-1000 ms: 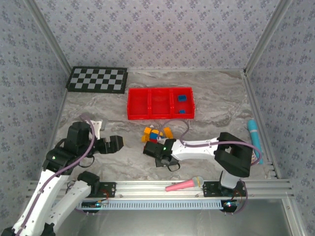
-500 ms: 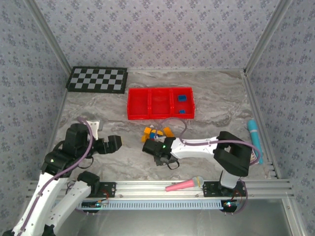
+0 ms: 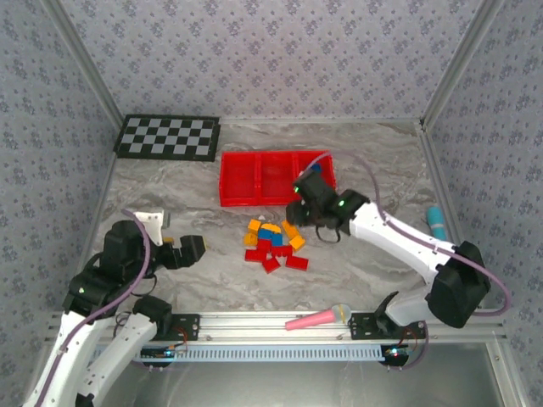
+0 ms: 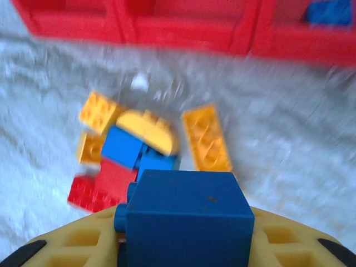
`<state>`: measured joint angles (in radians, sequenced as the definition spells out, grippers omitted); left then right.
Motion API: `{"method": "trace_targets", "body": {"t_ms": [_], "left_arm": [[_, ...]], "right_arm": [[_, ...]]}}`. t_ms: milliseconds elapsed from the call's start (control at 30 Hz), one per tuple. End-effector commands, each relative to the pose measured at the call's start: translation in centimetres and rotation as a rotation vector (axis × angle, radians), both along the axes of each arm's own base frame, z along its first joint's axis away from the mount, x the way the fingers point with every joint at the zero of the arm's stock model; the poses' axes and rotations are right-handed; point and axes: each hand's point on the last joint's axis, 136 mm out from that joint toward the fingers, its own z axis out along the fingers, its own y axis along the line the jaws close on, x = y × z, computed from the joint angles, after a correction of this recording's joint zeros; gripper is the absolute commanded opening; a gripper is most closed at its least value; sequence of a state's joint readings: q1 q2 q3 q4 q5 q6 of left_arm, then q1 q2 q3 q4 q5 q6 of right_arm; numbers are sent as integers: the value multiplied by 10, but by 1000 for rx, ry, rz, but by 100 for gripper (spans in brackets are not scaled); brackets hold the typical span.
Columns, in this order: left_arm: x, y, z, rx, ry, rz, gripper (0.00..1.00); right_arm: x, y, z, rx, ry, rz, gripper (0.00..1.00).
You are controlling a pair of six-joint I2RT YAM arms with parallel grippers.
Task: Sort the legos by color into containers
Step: Place the lego in the container.
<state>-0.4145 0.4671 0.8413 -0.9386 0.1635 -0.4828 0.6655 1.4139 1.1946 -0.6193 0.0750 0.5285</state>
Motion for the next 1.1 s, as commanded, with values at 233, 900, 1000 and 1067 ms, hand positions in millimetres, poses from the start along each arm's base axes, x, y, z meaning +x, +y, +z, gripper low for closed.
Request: {"method": "trace_targets", "body": {"t_ms": [233,900,1000,1067], "left_arm": [[3,3,3,1,-16,24,100],[2,7,3,-6,-23,50,100],[2,10,3,-4,-23,63,100],[2,10,4,-5,-26,66,100]], "right_arm": [[99,-30,-2,-11,21,-3,29],[159,-40,-67,9,156,-56,51],[162,-40,-70,11,151,-62,55],[163,-39,-68,15,146,-66,60]]}}
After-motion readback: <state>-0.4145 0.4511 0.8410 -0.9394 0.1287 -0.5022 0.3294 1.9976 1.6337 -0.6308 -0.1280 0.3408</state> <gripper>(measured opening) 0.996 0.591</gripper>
